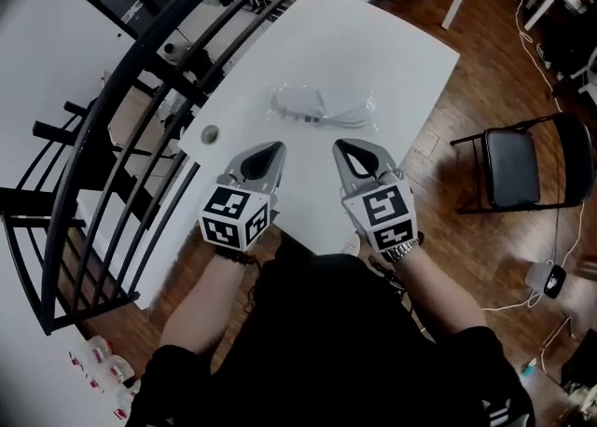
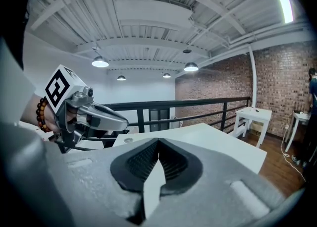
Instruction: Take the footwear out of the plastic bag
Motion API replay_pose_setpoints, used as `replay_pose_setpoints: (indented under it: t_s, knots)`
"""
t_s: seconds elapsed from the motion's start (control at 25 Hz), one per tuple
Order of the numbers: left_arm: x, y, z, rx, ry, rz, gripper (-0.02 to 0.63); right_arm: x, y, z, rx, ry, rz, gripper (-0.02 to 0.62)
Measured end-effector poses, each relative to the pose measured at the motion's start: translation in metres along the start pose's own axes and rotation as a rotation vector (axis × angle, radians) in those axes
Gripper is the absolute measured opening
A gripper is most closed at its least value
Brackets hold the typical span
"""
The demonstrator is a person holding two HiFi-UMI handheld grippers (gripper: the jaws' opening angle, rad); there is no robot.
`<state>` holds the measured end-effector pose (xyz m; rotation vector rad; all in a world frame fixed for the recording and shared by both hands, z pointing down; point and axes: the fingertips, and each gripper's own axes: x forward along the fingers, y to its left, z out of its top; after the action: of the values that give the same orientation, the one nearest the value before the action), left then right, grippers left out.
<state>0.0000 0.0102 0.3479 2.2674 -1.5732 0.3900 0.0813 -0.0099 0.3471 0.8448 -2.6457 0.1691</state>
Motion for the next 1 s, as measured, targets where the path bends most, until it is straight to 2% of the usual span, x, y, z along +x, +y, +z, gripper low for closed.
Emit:
replay_pose_setpoints:
  t_s: [0.08,0.28,0.56,1.0]
  knots:
    - [0.006,0.02,-0.005,-0.006,0.015,-0.015,0.011,0.015,0.002,-0.005,0.007,0.03,-0.012,-0.009]
    - [0.023,0.066,-0.021,-0.05,0.058,-0.068,0.011,0.056,0.011,-0.018,0.013,0.15,-0.033,0.039]
    - [0.055,0.118,-0.045,-0.084,0.13,-0.108,0.011,0.122,0.015,-0.041,-0.017,0.297,-0.027,0.087]
    - [0.084,0.147,-0.075,-0.096,0.239,-0.18,0.018,0.184,0.001,-0.075,-0.066,0.464,-0.042,0.13]
